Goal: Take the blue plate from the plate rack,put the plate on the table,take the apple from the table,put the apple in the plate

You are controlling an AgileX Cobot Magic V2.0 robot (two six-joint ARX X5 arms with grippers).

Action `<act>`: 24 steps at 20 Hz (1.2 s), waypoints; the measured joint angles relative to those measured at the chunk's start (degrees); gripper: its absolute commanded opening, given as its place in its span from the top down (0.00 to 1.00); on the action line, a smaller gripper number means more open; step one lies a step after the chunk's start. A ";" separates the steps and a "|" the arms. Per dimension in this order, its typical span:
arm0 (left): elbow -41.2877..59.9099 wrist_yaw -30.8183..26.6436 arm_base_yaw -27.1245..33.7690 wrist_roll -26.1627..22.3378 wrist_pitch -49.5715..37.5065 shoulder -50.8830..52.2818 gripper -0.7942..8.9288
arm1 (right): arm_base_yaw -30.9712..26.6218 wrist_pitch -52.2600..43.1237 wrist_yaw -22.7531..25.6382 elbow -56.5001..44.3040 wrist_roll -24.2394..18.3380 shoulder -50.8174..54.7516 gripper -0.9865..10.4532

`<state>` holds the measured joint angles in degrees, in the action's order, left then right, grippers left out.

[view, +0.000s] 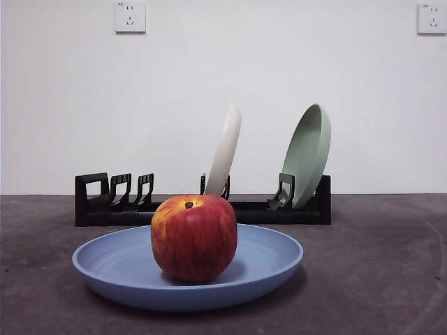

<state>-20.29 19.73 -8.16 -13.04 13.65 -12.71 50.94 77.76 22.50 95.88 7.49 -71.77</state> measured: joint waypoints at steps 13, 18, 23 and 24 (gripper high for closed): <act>15.30 -8.07 7.69 1.81 -1.42 12.35 0.92 | 0.00 0.00 0.00 0.00 0.00 -0.02 0.91; 19.28 -8.39 7.69 4.20 -7.48 12.33 0.92 | 0.00 0.00 0.00 0.00 0.00 -0.02 0.91; 19.28 -14.75 7.69 5.18 -8.20 12.35 0.92 | 0.00 0.00 0.00 0.00 0.00 -0.02 0.91; 19.28 -15.91 7.69 5.51 -7.39 12.35 0.92 | -0.02 0.00 0.00 0.00 0.00 -0.02 0.91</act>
<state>-1.02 3.81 -0.47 -7.53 6.26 -0.36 50.92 77.76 22.50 95.88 7.49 -71.79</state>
